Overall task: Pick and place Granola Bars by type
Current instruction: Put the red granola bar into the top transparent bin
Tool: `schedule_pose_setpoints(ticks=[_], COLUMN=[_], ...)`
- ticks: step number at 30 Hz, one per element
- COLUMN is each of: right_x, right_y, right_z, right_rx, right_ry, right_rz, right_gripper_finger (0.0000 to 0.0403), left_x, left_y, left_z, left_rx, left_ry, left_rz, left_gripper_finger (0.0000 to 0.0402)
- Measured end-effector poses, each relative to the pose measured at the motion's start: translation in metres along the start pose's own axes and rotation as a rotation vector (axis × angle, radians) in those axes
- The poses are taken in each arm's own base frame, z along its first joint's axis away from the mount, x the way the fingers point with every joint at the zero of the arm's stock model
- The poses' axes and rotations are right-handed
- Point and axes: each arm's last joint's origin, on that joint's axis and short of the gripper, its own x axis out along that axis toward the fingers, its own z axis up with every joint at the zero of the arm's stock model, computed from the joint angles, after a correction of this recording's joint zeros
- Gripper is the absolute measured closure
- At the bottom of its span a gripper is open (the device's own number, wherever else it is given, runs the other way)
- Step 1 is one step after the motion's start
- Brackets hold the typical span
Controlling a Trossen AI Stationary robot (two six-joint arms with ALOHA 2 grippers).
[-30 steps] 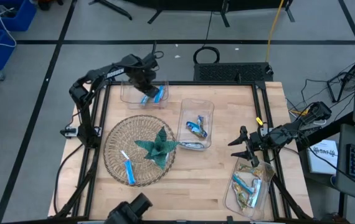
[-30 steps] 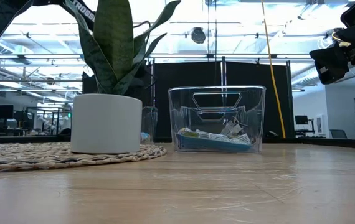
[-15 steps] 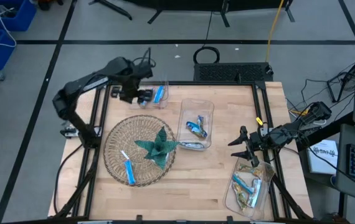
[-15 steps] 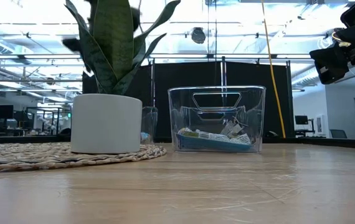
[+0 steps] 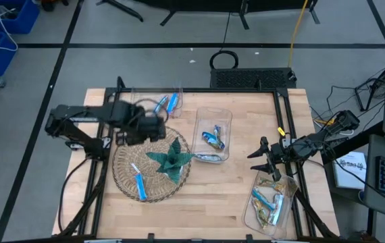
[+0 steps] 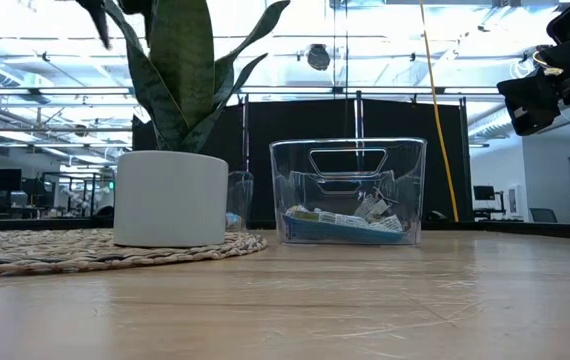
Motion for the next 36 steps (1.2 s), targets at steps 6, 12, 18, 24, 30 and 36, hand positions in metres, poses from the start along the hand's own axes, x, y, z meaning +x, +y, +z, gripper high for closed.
schedule_pose_setpoints(ticks=[6,12,18,24,30,36], right_x=[0.000,0.000,0.000,0.000,0.000,0.000], right_y=[0.000,0.000,0.000,0.000,0.000,0.000], right_z=[0.000,0.000,0.000,0.000,0.000,0.000], right_rx=[0.000,0.000,0.000,0.000,0.000,0.000], right_ry=[0.000,0.000,0.000,0.000,0.000,0.001], right_rz=[0.000,0.000,0.000,0.000,0.000,0.000], right_gripper_finger=[0.0188,0.0188,0.0188,0.0188,0.0188,0.0188], left_x=[0.000,-0.003,0.005,0.042,0.086,0.135], left_y=[0.013,0.039,0.058,0.048,0.030,0.026], left_z=[-0.052,-0.102,-0.138,-0.166,-0.181,-0.186], left_rx=[-0.038,-0.119,-0.163,-0.151,-0.156,-0.152], left_ry=[0.011,0.020,-0.023,-0.058,-0.174,-0.248], left_rz=[0.004,-0.008,-0.007,0.173,0.263,0.401], left_gripper_finger=[0.0160,0.0154,0.0154,0.0153,0.0153,0.0153])
